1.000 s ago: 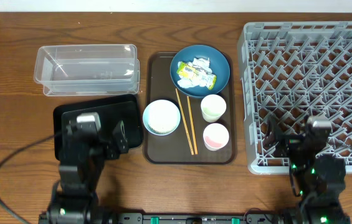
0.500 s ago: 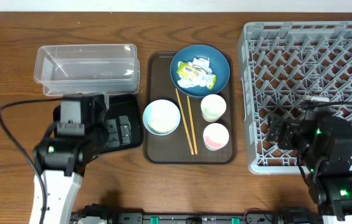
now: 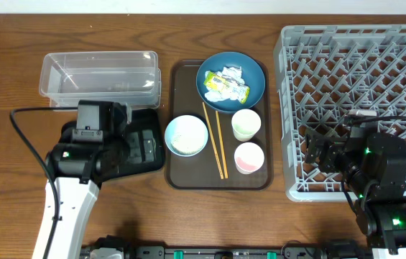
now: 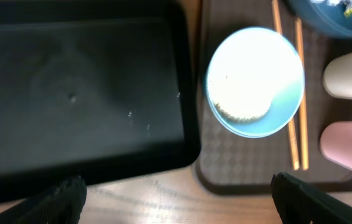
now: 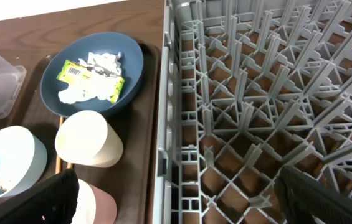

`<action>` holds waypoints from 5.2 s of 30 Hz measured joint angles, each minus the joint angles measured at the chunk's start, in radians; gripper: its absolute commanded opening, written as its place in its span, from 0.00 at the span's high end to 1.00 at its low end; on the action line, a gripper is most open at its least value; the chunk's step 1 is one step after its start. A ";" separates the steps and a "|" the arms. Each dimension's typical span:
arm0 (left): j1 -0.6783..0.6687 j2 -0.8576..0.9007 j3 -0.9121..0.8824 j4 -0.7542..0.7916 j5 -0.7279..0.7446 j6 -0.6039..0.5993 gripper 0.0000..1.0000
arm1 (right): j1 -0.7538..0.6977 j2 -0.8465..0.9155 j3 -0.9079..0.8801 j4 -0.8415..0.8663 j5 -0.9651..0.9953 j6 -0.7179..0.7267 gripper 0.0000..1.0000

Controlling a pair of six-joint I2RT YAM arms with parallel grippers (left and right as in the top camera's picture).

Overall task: Sort waste into correct bins and load items into the dishwasher rack
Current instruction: 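Reach the left gripper to the blue plate and grasp the snack wrapper, then carry the wrapper left and drop it into the clear bin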

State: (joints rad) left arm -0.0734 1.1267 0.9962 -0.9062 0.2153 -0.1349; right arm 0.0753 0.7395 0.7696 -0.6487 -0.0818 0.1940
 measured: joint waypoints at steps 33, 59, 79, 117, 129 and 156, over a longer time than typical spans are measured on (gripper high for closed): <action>-0.392 0.824 0.461 0.668 0.019 -0.347 0.04 | 0.000 0.000 0.002 0.002 -0.008 0.000 0.01; -0.446 0.971 0.463 0.720 -0.035 -0.678 0.09 | 0.000 0.000 0.002 -0.021 -0.008 0.000 0.01; -0.447 1.003 0.463 0.758 -0.068 -0.697 0.44 | 0.000 0.000 0.002 -0.021 -0.008 0.000 0.01; -0.447 0.992 0.463 0.706 -0.140 -0.577 0.94 | 0.000 0.000 0.002 -0.024 -0.008 0.000 0.01; -0.393 0.695 0.470 0.557 -0.144 -0.464 0.95 | 0.000 0.000 0.002 -0.025 -0.008 0.000 0.01; 0.116 0.691 0.470 0.414 -0.212 -0.569 0.84 | 0.000 0.000 0.002 -0.028 -0.008 0.000 0.01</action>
State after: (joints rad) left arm 0.0425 1.8179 1.4666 -0.4923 0.0036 -0.7040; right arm 0.0753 0.7395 0.7715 -0.6769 -0.0902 0.1940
